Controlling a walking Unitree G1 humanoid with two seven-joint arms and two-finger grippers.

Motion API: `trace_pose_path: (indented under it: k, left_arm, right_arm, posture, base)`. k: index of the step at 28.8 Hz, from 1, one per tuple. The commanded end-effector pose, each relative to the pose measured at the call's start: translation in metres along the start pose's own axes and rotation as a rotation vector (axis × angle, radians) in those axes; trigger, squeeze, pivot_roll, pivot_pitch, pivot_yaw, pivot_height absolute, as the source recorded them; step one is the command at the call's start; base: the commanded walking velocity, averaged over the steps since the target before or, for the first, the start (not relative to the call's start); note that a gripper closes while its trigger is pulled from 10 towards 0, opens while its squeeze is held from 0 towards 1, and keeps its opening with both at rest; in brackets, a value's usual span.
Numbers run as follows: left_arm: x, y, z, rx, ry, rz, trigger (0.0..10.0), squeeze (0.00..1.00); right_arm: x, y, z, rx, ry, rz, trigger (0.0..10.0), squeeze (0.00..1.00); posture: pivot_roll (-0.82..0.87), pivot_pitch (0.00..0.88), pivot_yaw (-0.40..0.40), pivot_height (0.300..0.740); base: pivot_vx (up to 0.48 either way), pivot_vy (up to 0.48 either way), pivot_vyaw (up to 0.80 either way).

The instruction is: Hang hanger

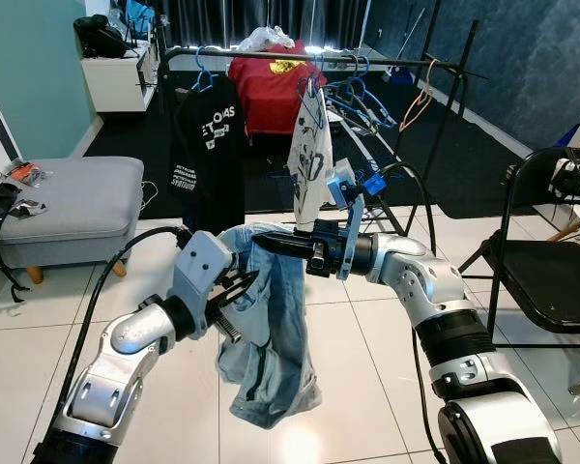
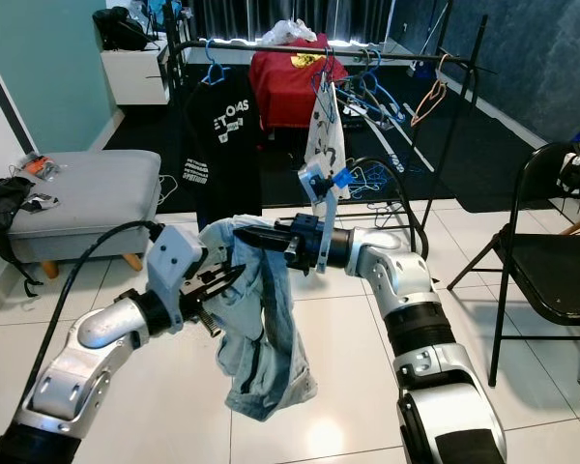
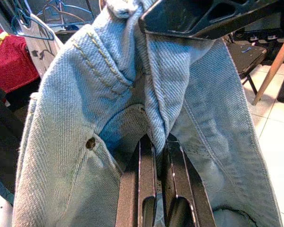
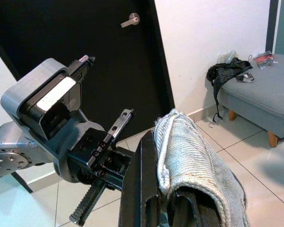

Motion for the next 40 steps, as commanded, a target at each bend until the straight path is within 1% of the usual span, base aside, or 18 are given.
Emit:
trace_pose_path:
  k: [1, 3, 4, 5, 7, 14, 20, 21, 22, 24, 25, 26, 27, 30, 33, 34, 35, 40]
  left_arm:
    - [-0.002, 0.005, -0.011, 0.027, 0.024, 0.013, 0.0, 0.0]
    - [-0.019, 0.005, -0.048, 0.021, 0.127, 0.011, 0.0, 0.0]
    - [-0.019, 0.005, -0.048, 0.021, 0.127, 0.011, 0.0, 0.0]
    - [-0.029, 0.007, -0.063, 0.017, 0.158, 0.017, 0.0, 0.0]
    - [-0.043, 0.009, -0.076, 0.019, 0.169, 0.019, 0.0, 0.0]
    - [-0.059, 0.01, -0.088, 0.034, 0.17, 0.005, 0.0, 0.0]
    - [-0.059, 0.014, -0.086, 0.046, 0.149, 0.013, 0.0, 0.0]
    - [-0.055, 0.016, -0.078, 0.051, 0.116, 0.016, 9.5, 0.0]
    - [-0.051, 0.017, -0.072, 0.063, 0.092, 0.014, 10.0, 0.0]
    - [-0.05, 0.017, -0.068, 0.068, 0.076, 0.013, 10.0, 0.0]
    - [-0.046, 0.019, -0.058, 0.04, 0.037, 0.025, 10.0, 0.0]
    - [-0.046, 0.019, -0.058, 0.04, 0.037, 0.025, 10.0, 0.0]
    - [-0.043, 0.021, -0.052, 0.005, 0.019, 0.042, 10.0, 1.0]
    - [-0.041, 0.024, -0.05, -0.021, 0.013, 0.063, 10.0, 1.0]
    - [-0.044, 0.028, -0.059, 0.008, 0.045, 0.067, 10.0, 1.0]
    - [-0.048, 0.03, -0.062, 0.019, 0.034, 0.069, 10.0, 0.16]
    - [-0.054, 0.032, -0.063, 0.03, 0.011, 0.065, 10.0, 0.0]
    - [-0.061, 0.038, -0.059, 0.023, -0.057, 0.072, 10.0, 0.0]
  right_arm:
    - [-0.003, 0.007, -0.002, -0.015, 0.008, 0.021, 10.0, 0.0]
    - [-0.012, 0.009, 0.003, -0.022, -0.02, 0.022, 10.0, 0.0]
    - [-0.012, 0.009, 0.003, -0.022, -0.02, 0.022, 10.0, 0.0]
    - [-0.016, 0.01, 0.004, -0.023, -0.03, 0.025, 10.0, 0.0]
    - [-0.019, 0.011, 0.005, -0.023, -0.036, 0.031, 10.0, 0.0]
    - [-0.019, 0.013, 0.004, -0.024, -0.033, 0.036, 10.0, 0.0]
    - [-0.019, 0.013, 0.004, -0.025, -0.03, 0.033, 10.0, 0.0]
    - [-0.019, 0.013, 0.005, -0.027, -0.032, 0.033, 10.0, 0.0]
    - [-0.019, 0.014, 0.005, -0.028, -0.032, 0.034, 10.0, 0.0]
    - [-0.019, 0.014, 0.005, -0.029, -0.032, 0.034, 10.0, 0.0]
    - [-0.019, 0.015, 0.005, -0.03, -0.032, 0.035, 10.0, 0.0]
    - [-0.019, 0.015, 0.005, -0.03, -0.032, 0.035, 10.0, 0.0]
    - [-0.018, 0.015, 0.004, -0.031, -0.029, 0.033, 10.0, 0.0]
    - [-0.017, 0.015, 0.003, -0.036, -0.022, 0.023, 10.0, 0.0]
    - [-0.017, 0.015, 0.003, -0.042, -0.017, 0.009, 10.0, 0.0]
    - [-0.017, 0.015, 0.004, -0.046, -0.016, 0.004, 10.0, 0.0]
    - [-0.018, 0.016, 0.004, -0.05, -0.014, 0.0, 10.0, 0.0]
    - [-0.02, 0.016, 0.0, -0.067, 0.024, -0.036, 10.0, 0.0]
  posture:
    - [0.05, 0.0, -0.083, 0.74]
    - [0.05, 0.0, -0.083, 0.74]
    - [0.05, 0.0, -0.083, 0.74]
    - [0.06, 0.0, -0.082, 0.74]
    - [0.06, 0.0, -0.081, 0.74]
    - [0.06, 0.0, -0.085, 0.74]
    - [0.06, 0.0, -0.089, 0.74]
    - [0.06, 0.0, -0.091, 0.74]
    - [0.06, 0.0, -0.091, 0.74]
    - [0.06, 0.0, -0.091, 0.74]
    - [0.06, 0.0, -0.094, 0.74]
    - [0.06, 0.0, -0.094, 0.74]
    - [0.05, 0.0, -0.092, 0.74]
    - [0.05, 0.0, -0.092, 0.74]
    - [0.05, 0.0, -0.095, 0.74]
    - [0.05, 0.0, -0.095, 0.74]
    - [0.06, 0.0, -0.095, 0.74]
    - [0.06, 0.0, -0.097, 0.74]
  base:
    - [0.0, 0.0, 0.0]
    - [0.0, 0.0, 0.0]
    - [0.0, 0.0, 0.0]
    - [0.0, 0.0, 0.0]
    - [0.0, 0.0, 0.0]
    - [0.0, 0.0, 0.0]
    - [0.0, 0.0, 0.0]
    - [0.0, 0.0, 0.0]
    - [0.0, 0.0, 0.0]
    - [0.0, 0.0, 0.0]
    - [0.0, 0.0, 0.0]
    - [0.0, 0.0, 0.0]
    - [0.0, 0.0, 0.0]
    - [0.0, 0.0, 0.0]
    - [0.0, 0.0, 0.0]
    - [0.0, 0.0, 0.0]
    - [0.0, 0.0, 0.0]
    - [0.0, 0.0, 0.0]
Point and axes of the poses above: a point about 5 cm out from each wrist's last joint towards the gripper, its own x axis pointing out of the wrist towards the gripper, its own y axis along the axis of the wrist's last joint, z = x × y, the point moved 5 cm from there along x, pointing out of the wrist towards the gripper, and after that the axes turned 14 degrees about x, right-handed, at the moved point
